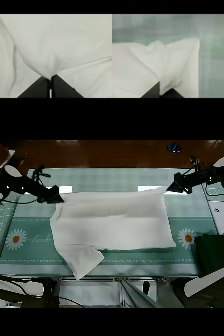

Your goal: Fold the shirts.

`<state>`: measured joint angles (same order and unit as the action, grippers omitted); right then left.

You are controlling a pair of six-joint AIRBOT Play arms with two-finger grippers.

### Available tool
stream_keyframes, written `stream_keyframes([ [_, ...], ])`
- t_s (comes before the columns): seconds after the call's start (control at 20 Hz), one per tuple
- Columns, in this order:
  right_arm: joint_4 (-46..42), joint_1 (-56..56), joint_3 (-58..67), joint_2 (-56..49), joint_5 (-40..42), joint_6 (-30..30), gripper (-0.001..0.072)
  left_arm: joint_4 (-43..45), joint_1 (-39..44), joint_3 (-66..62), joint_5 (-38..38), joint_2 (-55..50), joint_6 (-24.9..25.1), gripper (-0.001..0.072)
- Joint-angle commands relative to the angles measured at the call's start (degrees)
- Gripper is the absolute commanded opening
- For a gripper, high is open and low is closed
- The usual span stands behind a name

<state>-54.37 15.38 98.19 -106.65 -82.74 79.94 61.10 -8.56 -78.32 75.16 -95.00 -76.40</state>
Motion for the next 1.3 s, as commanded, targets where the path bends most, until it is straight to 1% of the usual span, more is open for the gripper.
stream_keyframes([
  [0.0, -4.66, 0.44, -3.56, -0.04, -4.13, -0.04, 0.0015, 5.81, 1.09, 7.19, 2.58, 0.02, 1.16, 0.0017],
  [0.15, -4.72, -0.68, -6.99, -0.09, -1.81, -0.02, 0.0017, 5.77, 1.33, 9.14, 1.18, -0.02, 0.72, 0.0018],
  [0.2, -5.11, -1.20, -7.50, -0.09, -1.53, 0.37, 0.0119, 5.84, 1.31, 8.98, 1.57, 0.15, -0.07, 0.0050],
  [0.25, -6.10, -1.81, -7.56, -0.04, -1.84, 1.42, 0.0394, 5.84, 1.29, 8.63, 2.23, 0.22, -1.77, 0.0122],
  [0.3, -6.51, -2.01, -7.56, 0.37, -2.40, 1.62, 0.0409, 5.84, 1.29, 8.00, 3.67, 0.48, -2.51, 0.0345],
  [0.35, -6.93, -1.99, -7.56, 1.22, -2.82, 2.25, 0.0409, 6.08, 1.22, 7.30, 4.76, 1.03, -2.60, 0.0505],
  [0.4, -8.39, -1.66, -7.56, 2.73, -3.06, 2.80, 0.0409, 6.12, 0.76, 6.86, 5.05, 2.36, -3.02, 0.0507],
  [0.55, -17.42, 0.35, -9.42, 10.97, -1.99, 5.31, 0.0409, 6.64, -2.38, 7.13, 4.26, 9.51, -3.41, 0.0507],
  [0.65, -19.91, 2.69, -16.09, 18.71, 2.36, 6.27, 0.0409, 6.62, -5.90, 10.47, 2.47, 16.39, -3.39, 0.0508],
  [0.75, -18.93, 5.25, -27.56, 27.71, 8.79, 6.05, 0.0409, 6.40, -10.12, 18.91, -0.85, 25.00, -3.37, 0.0508],
  [0.8, -17.38, 6.12, -33.57, 31.91, 11.61, 5.14, 0.0409, 5.66, -12.57, 24.68, -2.40, 29.55, -3.34, 0.0508],
  [0.85, -13.79, 6.86, -39.65, 36.00, 13.92, 2.99, 0.0409, 3.78, -14.99, 30.36, -3.54, 33.59, -3.32, 0.0508],
  [0.9, -8.24, 7.45, -45.83, 40.09, 15.76, -0.66, 0.0409, -1.01, -17.79, 36.39, -4.22, 37.53, -3.17, 0.0508],
  [0.95, -4.68, 7.43, -50.71, 43.30, 17.27, -2.49, 0.0409, -7.15, -20.44, 41.75, -4.24, 40.72, -0.37, 0.0508],
  [1.0, -1.73, 7.34, -54.99, 45.90, 18.51, -3.13, 0.0409, -10.71, -22.43, 45.88, -4.22, 43.04, 0.92, 0.0507],
  [1.05, 1.49, 7.30, -58.14, 47.63, 18.82, -4.46, 0.0409, -11.37, -23.98, 49.11, -4.07, 44.46, 0.92, 0.0508],
  [1.1, 4.48, 7.30, -60.52, 48.78, 18.71, -5.64, 0.0409, -9.51, -25.16, 51.52, -3.41, 44.89, 0.70, 0.0507],
  [1.15, 6.47, 7.30, -62.01, 49.44, 18.21, -6.86, 0.0409, -4.96, -25.64, 53.11, -2.56, 44.59, -1.11, 0.0507],
  [1.2, 7.58, 7.30, -62.84, 49.72, 16.98, -7.82, 0.0409, 0.92, -25.70, 54.16, -1.38, 43.89, -4.17, 0.0507],
  [1.25, 7.76, 7.23, -63.06, 49.72, 15.72, -8.24, 0.0409, 4.24, -25.70, 54.77, -0.13, 43.10, -5.14, 0.0507],
])
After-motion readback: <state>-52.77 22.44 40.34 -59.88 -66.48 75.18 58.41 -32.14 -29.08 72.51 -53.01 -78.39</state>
